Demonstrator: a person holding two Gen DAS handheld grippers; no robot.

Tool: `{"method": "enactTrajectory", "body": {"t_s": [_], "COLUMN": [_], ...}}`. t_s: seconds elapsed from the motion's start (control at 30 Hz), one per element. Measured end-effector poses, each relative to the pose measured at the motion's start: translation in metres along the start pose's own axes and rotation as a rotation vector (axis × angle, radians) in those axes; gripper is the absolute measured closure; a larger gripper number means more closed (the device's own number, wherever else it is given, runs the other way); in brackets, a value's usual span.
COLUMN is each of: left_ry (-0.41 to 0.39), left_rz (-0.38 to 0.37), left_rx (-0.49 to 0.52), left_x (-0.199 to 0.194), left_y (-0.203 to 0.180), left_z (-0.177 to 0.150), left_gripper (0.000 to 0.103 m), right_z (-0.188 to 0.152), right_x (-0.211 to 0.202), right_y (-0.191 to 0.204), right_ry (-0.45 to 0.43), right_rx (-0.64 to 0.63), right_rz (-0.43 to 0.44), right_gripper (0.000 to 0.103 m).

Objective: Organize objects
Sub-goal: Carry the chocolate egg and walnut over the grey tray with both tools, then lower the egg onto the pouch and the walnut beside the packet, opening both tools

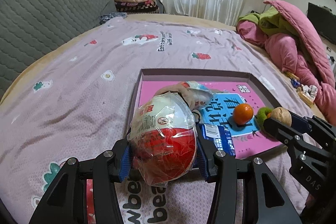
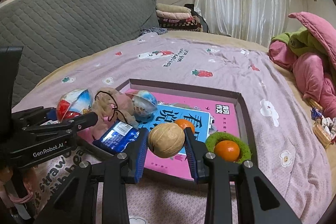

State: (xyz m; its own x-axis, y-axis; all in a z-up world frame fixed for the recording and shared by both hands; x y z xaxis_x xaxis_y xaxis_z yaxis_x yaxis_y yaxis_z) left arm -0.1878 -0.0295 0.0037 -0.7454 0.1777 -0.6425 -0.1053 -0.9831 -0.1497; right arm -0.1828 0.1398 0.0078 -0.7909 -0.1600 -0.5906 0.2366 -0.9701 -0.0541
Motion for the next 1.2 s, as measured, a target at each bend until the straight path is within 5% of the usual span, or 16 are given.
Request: {"method": "enactTrajectory", "body": {"t_s": [1.2], "left_ry": [0.081], "left_rz": [0.002], "left_rx": [0.010], "left_x": [0.037], "left_y": [-0.005], "left_z": [-0.007], "left_gripper": [0.051], "right_z": [-0.012], "right_x": [0.034], "right_y": [0.000], "right_ry": [0.094], "right_rx": [0.016], "right_rz": [-0.015], "right_gripper": [0.068]}}
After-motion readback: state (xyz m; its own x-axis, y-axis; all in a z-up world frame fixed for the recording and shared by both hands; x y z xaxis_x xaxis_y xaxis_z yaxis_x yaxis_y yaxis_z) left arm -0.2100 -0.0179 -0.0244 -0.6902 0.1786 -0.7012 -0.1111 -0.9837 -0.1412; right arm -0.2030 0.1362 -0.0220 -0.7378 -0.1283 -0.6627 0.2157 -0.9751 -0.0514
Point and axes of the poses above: each gripper's, at about its wrist camera, not at the fingertips, and x roughly the way its jaws point, y to its left, z to its top, the point moved 4 cm from there along x, roughly the way its jaws point, and after that the axes turned 7 degrees about -z, right-handed, at the moved point
